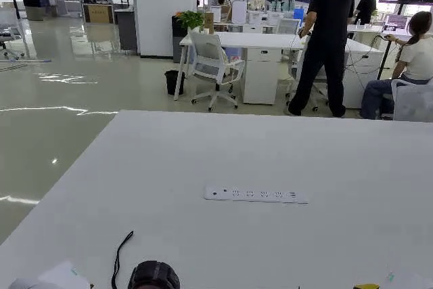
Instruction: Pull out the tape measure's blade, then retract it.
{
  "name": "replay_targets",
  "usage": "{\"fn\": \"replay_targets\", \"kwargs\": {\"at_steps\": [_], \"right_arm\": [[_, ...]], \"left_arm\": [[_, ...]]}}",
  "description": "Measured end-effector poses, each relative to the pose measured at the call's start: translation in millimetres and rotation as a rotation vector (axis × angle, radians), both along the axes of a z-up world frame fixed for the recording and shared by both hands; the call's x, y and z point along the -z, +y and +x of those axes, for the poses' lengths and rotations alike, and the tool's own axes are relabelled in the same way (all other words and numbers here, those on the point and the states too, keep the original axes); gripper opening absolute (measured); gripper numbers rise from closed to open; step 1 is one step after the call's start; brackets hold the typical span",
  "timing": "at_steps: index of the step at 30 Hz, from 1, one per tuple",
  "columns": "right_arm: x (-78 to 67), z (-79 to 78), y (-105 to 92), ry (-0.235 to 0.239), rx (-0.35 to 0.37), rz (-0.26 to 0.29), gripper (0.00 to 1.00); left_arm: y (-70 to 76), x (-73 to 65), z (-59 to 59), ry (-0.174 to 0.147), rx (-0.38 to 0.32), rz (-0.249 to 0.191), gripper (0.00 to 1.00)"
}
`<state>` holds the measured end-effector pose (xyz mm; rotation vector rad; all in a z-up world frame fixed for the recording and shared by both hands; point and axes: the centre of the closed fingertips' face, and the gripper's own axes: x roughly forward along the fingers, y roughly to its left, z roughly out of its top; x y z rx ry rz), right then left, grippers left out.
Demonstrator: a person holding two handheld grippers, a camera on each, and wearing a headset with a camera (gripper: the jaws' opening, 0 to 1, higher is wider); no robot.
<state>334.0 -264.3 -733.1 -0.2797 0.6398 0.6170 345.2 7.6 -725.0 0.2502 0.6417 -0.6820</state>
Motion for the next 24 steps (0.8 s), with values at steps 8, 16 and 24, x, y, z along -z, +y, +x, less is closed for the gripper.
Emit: {"fn": "replay_targets", "kwargs": {"at_steps": [8, 16, 24], "right_arm": [[-3.4, -2.4, 5.8, -0.008, 0.039, 0.026, 0.96], [-10.6, -1.4, 12.4, -0.025, 0.084, 0.055, 0.96], [-13.1, -2.9, 16.0, -0.026, 0.106, 0.059, 0.96]], "left_arm": [[-0.1, -3.7, -2.9, -0.017, -0.039, -0.008, 0.99], [-5.6, -8.4, -6.1, -0.024, -0.054, -0.019, 0.99], [-6.2, -12.4, -4.0, -0.036, -0.113, -0.044, 0.99]]}}
